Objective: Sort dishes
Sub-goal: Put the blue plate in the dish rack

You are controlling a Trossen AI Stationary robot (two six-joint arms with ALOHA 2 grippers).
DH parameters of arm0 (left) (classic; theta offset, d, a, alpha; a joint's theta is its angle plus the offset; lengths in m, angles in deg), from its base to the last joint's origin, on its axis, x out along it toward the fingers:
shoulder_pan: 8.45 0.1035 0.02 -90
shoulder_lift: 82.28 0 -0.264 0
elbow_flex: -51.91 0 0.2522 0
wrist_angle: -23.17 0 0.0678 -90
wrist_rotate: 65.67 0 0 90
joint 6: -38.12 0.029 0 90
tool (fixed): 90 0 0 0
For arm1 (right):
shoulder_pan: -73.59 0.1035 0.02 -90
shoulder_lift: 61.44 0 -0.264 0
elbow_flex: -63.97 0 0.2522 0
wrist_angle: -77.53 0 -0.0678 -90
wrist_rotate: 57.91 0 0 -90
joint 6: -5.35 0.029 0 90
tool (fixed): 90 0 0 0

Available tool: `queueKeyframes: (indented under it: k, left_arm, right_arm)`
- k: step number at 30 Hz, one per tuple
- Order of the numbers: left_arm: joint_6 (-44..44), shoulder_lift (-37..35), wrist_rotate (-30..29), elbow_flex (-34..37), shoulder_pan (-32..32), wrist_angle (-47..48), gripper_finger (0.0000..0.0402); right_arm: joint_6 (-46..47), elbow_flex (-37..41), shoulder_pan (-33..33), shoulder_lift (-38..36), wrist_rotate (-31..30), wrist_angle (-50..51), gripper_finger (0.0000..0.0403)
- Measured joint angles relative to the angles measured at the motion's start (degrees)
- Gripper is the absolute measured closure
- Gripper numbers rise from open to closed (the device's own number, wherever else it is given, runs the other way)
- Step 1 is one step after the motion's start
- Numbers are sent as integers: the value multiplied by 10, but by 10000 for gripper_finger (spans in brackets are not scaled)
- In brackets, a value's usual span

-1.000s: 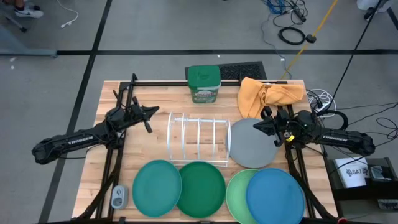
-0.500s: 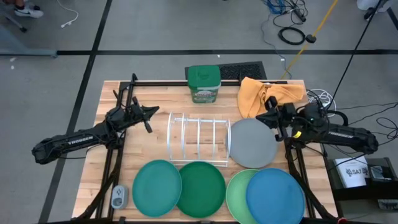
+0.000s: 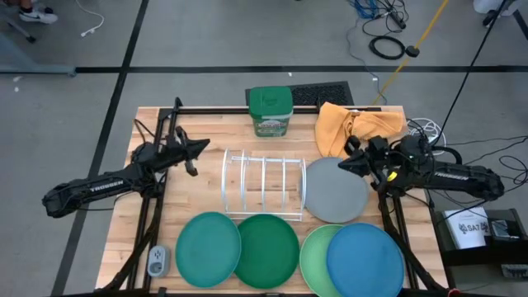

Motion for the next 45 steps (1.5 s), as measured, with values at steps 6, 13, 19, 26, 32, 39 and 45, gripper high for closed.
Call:
queueKeyframes:
  k: [6, 13, 19, 26, 32, 39, 45]
  left_arm:
    - [-37, 0, 28, 0, 0, -9, 401]
    - [-37, 0, 176, 0, 0, -8, 401]
    - [-37, 0, 213, 0, 0, -8, 401]
    - [-37, 0, 213, 0, 0, -8, 401]
    - [-36, 0, 213, 0, 0, -8, 401]
    - [-36, 0, 213, 0, 0, -8, 401]
    - [-35, 0, 212, 0, 0, -8, 401]
  right_arm:
    - [-41, -45, 35, 69, 3, 26, 395]
    - [-44, -233, 99, 171, -52, 359, 330]
    - [-10, -388, 194, 305, -149, 677, 245]
    - [87, -429, 297, 435, -102, 843, 202]
    - [123, -428, 357, 471, -116, 877, 200]
    - [95, -403, 404, 509, -135, 877, 199]
    - [91, -363, 425, 534, -138, 819, 199]
